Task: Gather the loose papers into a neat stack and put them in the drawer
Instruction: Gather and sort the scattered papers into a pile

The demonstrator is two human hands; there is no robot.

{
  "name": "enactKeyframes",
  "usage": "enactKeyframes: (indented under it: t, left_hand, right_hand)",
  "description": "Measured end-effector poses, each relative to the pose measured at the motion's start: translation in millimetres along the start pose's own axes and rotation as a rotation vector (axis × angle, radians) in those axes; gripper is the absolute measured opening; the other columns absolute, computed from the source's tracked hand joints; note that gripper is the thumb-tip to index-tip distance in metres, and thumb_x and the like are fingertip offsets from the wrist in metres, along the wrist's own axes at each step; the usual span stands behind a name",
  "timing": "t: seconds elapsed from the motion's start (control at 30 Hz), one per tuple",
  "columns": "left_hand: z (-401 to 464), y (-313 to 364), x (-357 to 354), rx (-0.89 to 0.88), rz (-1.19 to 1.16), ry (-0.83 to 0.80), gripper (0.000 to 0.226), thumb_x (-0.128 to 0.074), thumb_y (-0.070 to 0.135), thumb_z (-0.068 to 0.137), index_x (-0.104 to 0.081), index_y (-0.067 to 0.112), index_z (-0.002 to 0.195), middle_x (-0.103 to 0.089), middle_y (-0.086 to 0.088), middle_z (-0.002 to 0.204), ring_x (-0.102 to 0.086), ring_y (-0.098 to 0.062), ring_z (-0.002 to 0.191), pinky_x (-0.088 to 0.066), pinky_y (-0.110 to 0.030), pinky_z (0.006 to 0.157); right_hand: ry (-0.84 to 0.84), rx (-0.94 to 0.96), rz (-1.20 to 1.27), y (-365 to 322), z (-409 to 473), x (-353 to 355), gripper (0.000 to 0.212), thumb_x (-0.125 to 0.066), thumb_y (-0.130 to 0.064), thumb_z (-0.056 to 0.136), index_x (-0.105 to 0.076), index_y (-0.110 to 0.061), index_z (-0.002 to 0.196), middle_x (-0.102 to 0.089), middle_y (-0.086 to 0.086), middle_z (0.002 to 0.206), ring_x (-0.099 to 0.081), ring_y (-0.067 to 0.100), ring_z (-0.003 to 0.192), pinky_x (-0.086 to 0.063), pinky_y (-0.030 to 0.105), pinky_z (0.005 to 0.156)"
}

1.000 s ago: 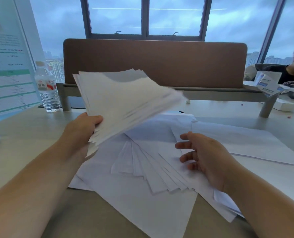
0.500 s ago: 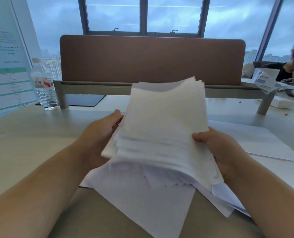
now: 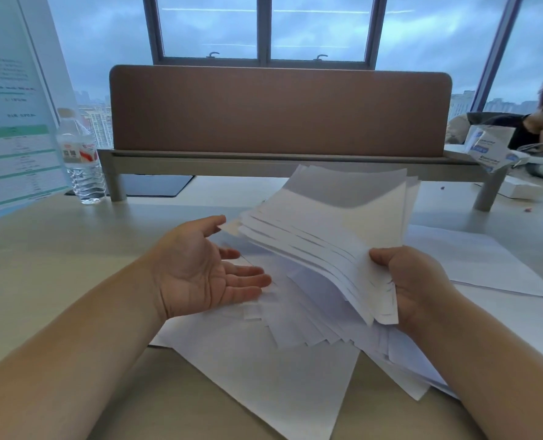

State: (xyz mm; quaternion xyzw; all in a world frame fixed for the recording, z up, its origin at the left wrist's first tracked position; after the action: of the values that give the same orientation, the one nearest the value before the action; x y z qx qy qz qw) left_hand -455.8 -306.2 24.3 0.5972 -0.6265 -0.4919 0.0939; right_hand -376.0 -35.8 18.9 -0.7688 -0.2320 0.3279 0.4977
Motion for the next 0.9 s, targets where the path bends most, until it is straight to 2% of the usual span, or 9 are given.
enactKeyframes:
  t: [0.13,0.23,0.3,0.37,0.47,0.57,0.7,0.8,0.9]
  left_hand:
    - [-7,7,5,0.025,0.023,0.025,0.08,-0.043,0.059,0.102,-0.03,0.001,0.157,-0.057,-0.046,0.133,-0.064,-0.059,0.117,-0.052,-0.062,0.105]
    - [-11,13,8,0.017,0.026,0.042,0.088,-0.041,0.061,0.101,-0.027,-0.006,0.157,-0.055,-0.049,0.134,-0.061,-0.061,0.121,-0.047,-0.06,0.107]
    - [-10,11,5,0.015,0.01,0.028,0.09,-0.042,0.062,0.1,-0.025,-0.006,0.158,-0.055,-0.048,0.135,-0.061,-0.061,0.121,-0.046,-0.061,0.108]
    - [-8,7,0,0.015,-0.012,0.01,0.09,-0.043,0.063,0.1,-0.022,-0.002,0.159,-0.056,-0.045,0.137,-0.062,-0.06,0.121,-0.047,-0.061,0.108]
    - [-6,2,-8,0.0,-0.018,-0.002,0.086,-0.045,0.06,0.1,-0.021,0.003,0.159,-0.062,-0.042,0.132,-0.067,-0.056,0.116,-0.055,-0.065,0.097]
    - [-3,-2,-10,-0.005,0.029,-0.013,0.076,-0.05,0.053,0.099,-0.031,0.005,0.154,-0.069,-0.033,0.126,-0.074,-0.047,0.105,-0.056,-0.068,0.088]
    - [-1,9,-8,-0.135,-0.064,-0.028,0.069,-0.042,0.058,0.1,-0.052,0.009,0.148,-0.073,-0.014,0.105,-0.075,-0.029,0.08,-0.047,-0.072,0.101]
    - [0,12,-10,-0.236,-0.14,-0.015,0.074,-0.038,0.064,0.099,-0.063,0.005,0.137,-0.073,-0.012,0.11,-0.065,-0.023,0.07,-0.037,-0.077,0.107]
    - [2,6,-18,-0.262,-0.181,-0.026,0.075,-0.039,0.065,0.098,-0.069,0.004,0.129,-0.074,-0.012,0.105,-0.06,-0.022,0.067,-0.038,-0.076,0.108]
  right_hand:
    - [-0.008,-0.013,0.03,2,1,-1,0.024,-0.059,-0.004,0.097,-0.069,-0.008,0.119,-0.073,0.02,0.115,-0.069,0.043,0.105,-0.05,0.07,0.097]
    - [-0.014,0.0,0.027,-2,-3,-2,0.02,-0.058,-0.001,0.098,-0.069,-0.007,0.114,-0.072,0.019,0.108,-0.069,0.04,0.099,-0.053,0.065,0.095]
    - [-0.003,0.008,0.014,-2,-2,0,0.02,-0.058,-0.001,0.098,-0.068,-0.007,0.114,-0.072,0.017,0.103,-0.068,0.037,0.092,-0.058,0.056,0.083]
    - [-0.005,0.017,0.005,-3,-1,0,0.02,-0.057,0.0,0.098,-0.068,-0.007,0.114,-0.071,0.014,0.098,-0.067,0.032,0.085,-0.055,0.042,0.067]
    - [-0.012,0.028,0.006,-3,1,-1,0.021,-0.057,0.001,0.098,-0.068,-0.008,0.114,-0.071,0.014,0.098,-0.067,0.031,0.084,-0.053,0.037,0.065]
    - [-0.01,0.026,0.001,-2,3,1,0.021,-0.058,0.001,0.097,-0.069,-0.008,0.113,-0.072,0.015,0.099,-0.068,0.033,0.086,-0.054,0.039,0.068]
    - [-0.011,0.02,0.013,-1,5,2,0.02,-0.058,0.0,0.097,-0.07,-0.01,0.11,-0.073,0.014,0.1,-0.069,0.034,0.087,-0.055,0.04,0.068]
    - [-0.006,0.018,0.014,0,7,2,0.02,-0.059,-0.001,0.096,-0.07,-0.009,0.111,-0.073,0.016,0.1,-0.069,0.035,0.087,-0.055,0.039,0.066]
    - [0.005,0.017,0.022,1,9,3,0.022,-0.06,-0.002,0.096,-0.069,-0.008,0.115,-0.073,0.016,0.102,-0.07,0.035,0.087,-0.056,0.039,0.065]
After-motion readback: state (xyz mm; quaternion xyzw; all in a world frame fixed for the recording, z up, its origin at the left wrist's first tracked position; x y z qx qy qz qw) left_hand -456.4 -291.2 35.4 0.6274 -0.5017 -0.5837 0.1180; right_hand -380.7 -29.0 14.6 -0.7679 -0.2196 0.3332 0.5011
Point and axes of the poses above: each hand's wrist, its own z-axis towards the middle knuckle, its own x-axis out of the back of the hand, y = z × x, the point moved 9 cm from there along z, towards the middle knuckle
